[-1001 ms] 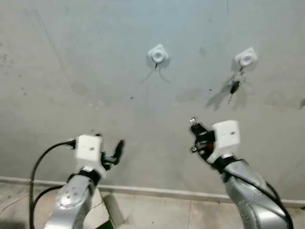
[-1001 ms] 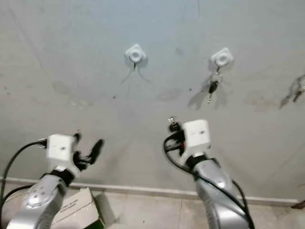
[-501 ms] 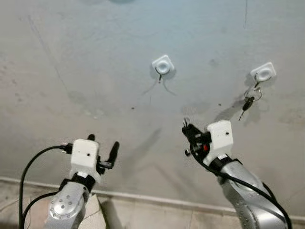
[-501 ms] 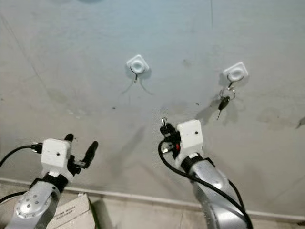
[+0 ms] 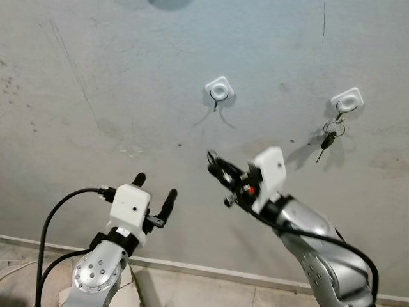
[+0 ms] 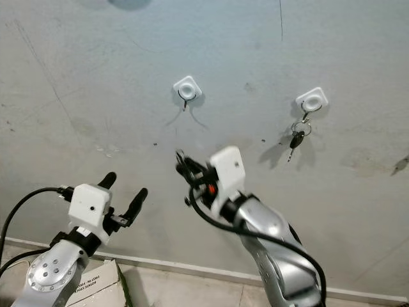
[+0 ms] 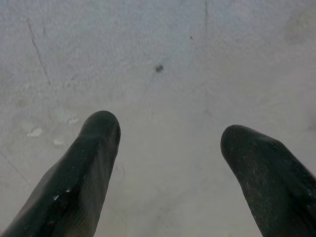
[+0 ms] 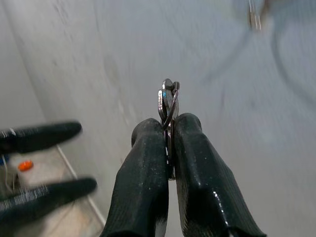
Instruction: Hang keys on a hook
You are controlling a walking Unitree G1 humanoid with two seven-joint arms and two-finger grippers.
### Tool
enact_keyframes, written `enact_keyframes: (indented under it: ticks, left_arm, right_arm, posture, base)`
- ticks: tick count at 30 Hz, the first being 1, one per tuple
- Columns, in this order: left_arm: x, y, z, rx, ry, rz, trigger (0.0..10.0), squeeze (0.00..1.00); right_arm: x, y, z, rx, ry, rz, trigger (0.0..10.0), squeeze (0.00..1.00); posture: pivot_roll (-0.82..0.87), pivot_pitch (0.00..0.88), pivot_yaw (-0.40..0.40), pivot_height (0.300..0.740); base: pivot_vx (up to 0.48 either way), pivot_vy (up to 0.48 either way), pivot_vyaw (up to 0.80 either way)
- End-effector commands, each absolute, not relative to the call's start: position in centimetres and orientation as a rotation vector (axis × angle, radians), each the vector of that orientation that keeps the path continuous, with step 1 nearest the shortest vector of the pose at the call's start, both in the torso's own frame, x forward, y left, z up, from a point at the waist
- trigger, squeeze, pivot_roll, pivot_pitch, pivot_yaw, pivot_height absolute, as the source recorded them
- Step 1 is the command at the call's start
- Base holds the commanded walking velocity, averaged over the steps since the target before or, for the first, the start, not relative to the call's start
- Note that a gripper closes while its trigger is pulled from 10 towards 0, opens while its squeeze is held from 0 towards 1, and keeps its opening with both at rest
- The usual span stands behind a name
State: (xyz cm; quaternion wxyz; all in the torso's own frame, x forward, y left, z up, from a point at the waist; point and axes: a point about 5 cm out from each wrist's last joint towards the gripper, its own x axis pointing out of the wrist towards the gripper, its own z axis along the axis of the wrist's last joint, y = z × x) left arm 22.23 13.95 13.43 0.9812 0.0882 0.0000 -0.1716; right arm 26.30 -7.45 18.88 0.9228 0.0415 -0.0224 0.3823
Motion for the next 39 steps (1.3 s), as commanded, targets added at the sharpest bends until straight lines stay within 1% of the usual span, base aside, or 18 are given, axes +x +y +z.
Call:
enact_keyframes:
  ticks: [1, 8, 14, 17, 21, 33, 39]
  left_arm:
    - [22.5, 14.0, 13.4, 0.181, 0.001, -0.348, 10.0, 0.00]
    - [22.4, 13.6, 13.4, 0.165, 0.004, -0.356, 10.0, 0.00]
    - [22.3, 13.9, 13.2, 0.153, 0.016, -0.336, 10.0, 0.00]
    - [22.3, 13.8, 13.3, 0.152, 0.014, -0.339, 10.0, 0.00]
    - [22.0, 12.7, 14.0, 0.213, -0.055, -0.434, 10.0, 0.00]
    - [22.7, 11.9, 14.9, 0.180, -0.107, -0.434, 10.0, 0.00]
    - [22.7, 11.9, 14.9, 0.178, -0.109, -0.431, 10.0, 0.00]
  right_arm:
    - [26.9, -7.1, 19.2, 0.102, -0.062, 0.790, 10.0, 0.00]
    - [29.1, -5.5, 20.7, 0.140, -0.123, 0.780, 10.0, 0.00]
    - [30.2, -5.4, 21.3, 0.209, -0.143, 0.750, 10.0, 0.00]
    - [30.4, -5.5, 21.4, 0.216, -0.146, 0.742, 10.0, 0.00]
    - [30.5, -6.0, 21.3, 0.227, -0.147, 0.732, 10.0, 0.00]
    - [30.4, -6.6, 20.9, 0.241, -0.140, 0.735, 10.0, 0.00]
    - [30.7, -6.7, 22.0, 0.269, -0.186, 0.736, 10.0, 0.00]
  posture:
    - [0.12, 0.011, 0.029, 0.740]
    - [0.14, 0.017, 0.026, 0.740]
    - [0.14, 0.025, 0.023, 0.740]
    - [0.14, 0.026, 0.024, 0.740]
    - [0.14, 0.029, 0.027, 0.740]
    - [0.13, 0.031, 0.034, 0.740]
    - [0.13, 0.030, 0.034, 0.740]
  base:
    - [0.000, 0.000, 0.00]
    - [0.000, 0.000, 0.00]
    - [0.000, 0.000, 0.00]
    - [0.000, 0.000, 0.00]
    - [0.000, 0.000, 0.00]
    - [0.000, 0.000, 0.00]
    - [0.000, 0.000, 0.00]
